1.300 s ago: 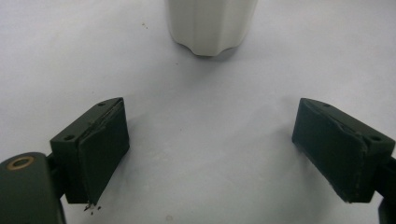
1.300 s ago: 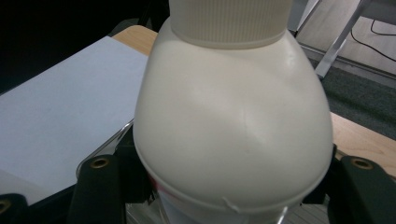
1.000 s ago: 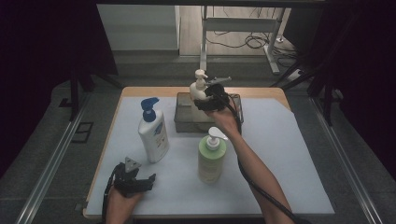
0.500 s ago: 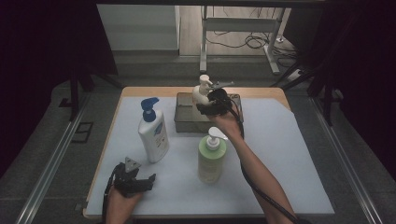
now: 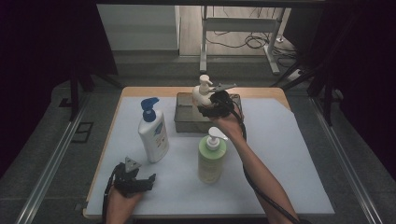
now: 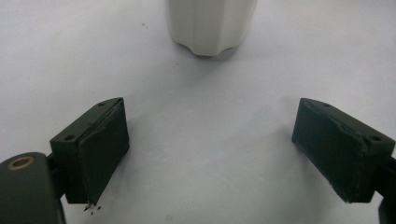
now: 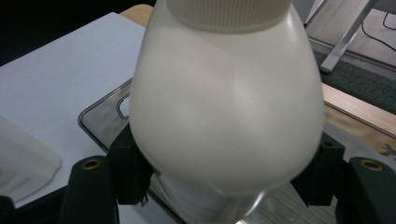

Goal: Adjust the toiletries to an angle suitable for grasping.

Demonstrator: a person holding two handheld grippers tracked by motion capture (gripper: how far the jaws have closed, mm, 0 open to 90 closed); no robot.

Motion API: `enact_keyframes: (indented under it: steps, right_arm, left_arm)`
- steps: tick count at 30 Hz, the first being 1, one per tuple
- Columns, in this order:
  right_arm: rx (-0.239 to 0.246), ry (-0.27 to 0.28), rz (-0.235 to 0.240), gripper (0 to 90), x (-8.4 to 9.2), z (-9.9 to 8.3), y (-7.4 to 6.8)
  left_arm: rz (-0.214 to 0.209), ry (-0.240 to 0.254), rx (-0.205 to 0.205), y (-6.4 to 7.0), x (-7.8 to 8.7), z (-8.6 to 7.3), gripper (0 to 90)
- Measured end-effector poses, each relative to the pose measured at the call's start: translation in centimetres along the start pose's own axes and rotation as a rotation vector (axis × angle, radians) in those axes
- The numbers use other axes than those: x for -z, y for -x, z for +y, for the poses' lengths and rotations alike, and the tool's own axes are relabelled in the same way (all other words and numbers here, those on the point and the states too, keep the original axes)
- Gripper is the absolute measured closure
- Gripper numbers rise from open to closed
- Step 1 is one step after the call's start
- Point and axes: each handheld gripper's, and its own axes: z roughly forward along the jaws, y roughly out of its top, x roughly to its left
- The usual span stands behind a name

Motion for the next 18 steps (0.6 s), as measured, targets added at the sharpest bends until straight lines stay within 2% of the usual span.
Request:
enact_keyframes:
  steps: [6,13,18]
  right_arm:
    - [0.031,-0.003,0.008,32.8,0.7,-0.6,0.1]
    - [0.024,-0.001,0.036,34.9,1.7,-1.4,0.4]
    - [0.017,-0.006,0.048,40.0,2.5,-2.2,0.8]
  left_arm:
    - [0.0,0.0,0.0,0.0,0.0,0.0,10.6]
    - [-0.001,0.001,0.001,0.0,0.0,0.0,10.6]
    - [0.0,0.0,0.001,0.0,0.0,0.0,10.6]
